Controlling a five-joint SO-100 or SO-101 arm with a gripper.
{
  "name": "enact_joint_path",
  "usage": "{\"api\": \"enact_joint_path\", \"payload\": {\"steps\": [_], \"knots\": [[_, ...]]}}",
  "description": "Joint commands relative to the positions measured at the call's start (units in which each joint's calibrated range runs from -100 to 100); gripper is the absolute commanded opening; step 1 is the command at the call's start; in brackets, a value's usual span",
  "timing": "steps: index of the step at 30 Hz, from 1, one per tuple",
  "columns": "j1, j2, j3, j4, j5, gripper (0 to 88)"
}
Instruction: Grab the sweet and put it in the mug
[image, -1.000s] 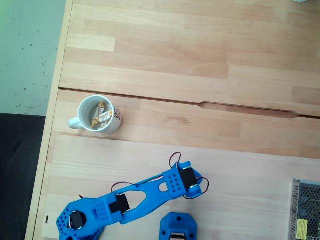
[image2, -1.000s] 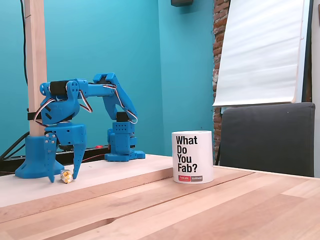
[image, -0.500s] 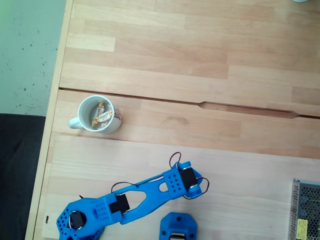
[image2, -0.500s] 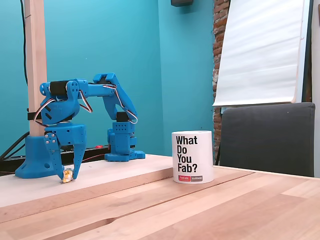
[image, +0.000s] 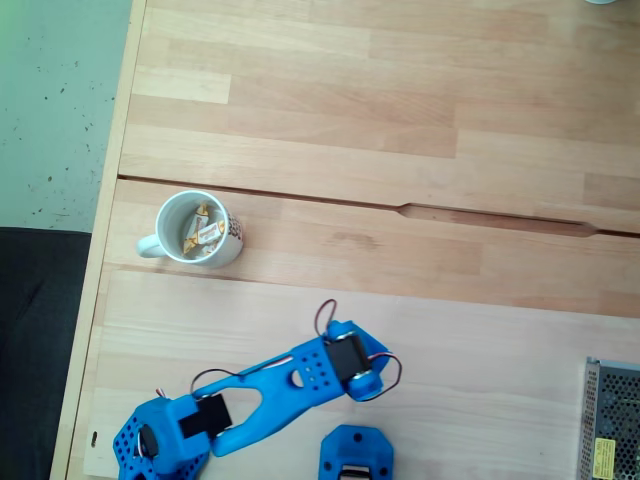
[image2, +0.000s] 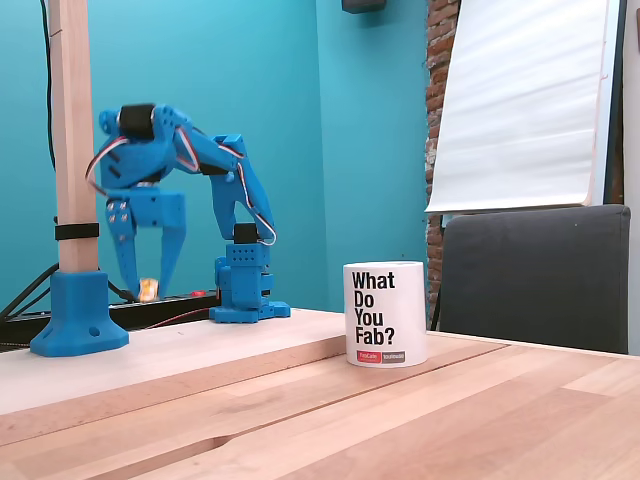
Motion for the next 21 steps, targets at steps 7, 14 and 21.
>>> {"api": "enact_joint_path", "payload": {"steps": [7,14,21], "knots": [[-7.75,-12.97,-1.65,0.82,3.57,0.0],[-16.47,-22.35,-1.57,1.14,5.03,0.0],[-25.47,-25.36,-1.39,1.3,5.23,0.0]]}}
